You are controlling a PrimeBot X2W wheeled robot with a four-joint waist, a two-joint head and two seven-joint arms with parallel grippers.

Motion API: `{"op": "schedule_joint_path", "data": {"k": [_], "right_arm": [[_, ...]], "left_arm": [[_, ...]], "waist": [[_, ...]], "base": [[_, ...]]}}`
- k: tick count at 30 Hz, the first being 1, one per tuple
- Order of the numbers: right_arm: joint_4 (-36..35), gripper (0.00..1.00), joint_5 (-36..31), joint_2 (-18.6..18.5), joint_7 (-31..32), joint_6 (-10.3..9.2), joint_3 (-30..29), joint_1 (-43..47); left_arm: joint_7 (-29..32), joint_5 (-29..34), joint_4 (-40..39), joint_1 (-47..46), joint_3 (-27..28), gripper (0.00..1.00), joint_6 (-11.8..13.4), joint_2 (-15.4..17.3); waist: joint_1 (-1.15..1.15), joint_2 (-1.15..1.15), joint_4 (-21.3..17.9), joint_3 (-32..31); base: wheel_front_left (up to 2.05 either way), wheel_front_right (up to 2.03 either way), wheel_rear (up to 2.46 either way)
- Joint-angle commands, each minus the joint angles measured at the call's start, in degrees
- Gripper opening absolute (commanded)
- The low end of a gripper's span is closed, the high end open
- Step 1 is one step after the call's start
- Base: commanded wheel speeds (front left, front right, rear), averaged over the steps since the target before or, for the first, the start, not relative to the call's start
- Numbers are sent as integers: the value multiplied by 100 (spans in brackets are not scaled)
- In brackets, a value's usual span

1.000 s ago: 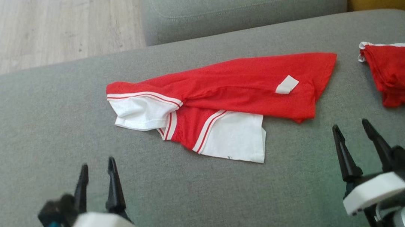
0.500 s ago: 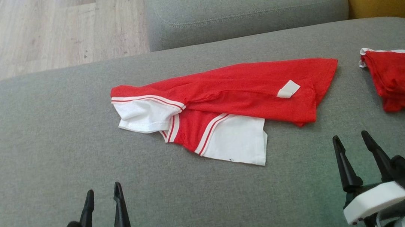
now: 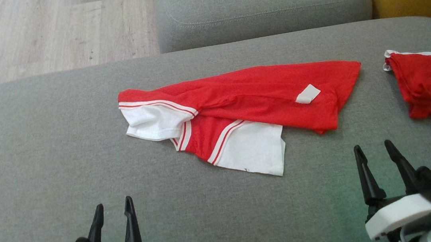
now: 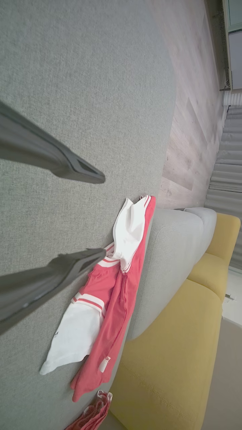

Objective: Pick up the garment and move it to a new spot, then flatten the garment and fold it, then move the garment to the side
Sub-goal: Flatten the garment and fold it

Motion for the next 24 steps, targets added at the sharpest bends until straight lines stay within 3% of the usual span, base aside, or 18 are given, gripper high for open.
{"op": "schedule_joint_path", "data": {"k": [1,10,17,24], "right_arm": [[-157,100,-18,-29,-58,-4,149,-180],[-203,100,-38,-29,-55,-4,189,-266],[-281,100,-122,-29,-49,-4,252,-575],[-343,100,-224,-29,-33,-4,433,-1075]], "left_arm": [[-15,53,-146,-253,207,100,32,104],[12,102,-165,-375,183,100,75,114],[266,352,-153,-1006,-16,100,7,125],[714,641,675,-2301,-418,100,-338,-168]], "waist": [[0,0,4,7],[0,0,-30,203],[0,0,-117,635],[0,0,-421,1282]], "base": [[0,0,0],[0,0,0],[0,0,0],[0,0,0]]}}
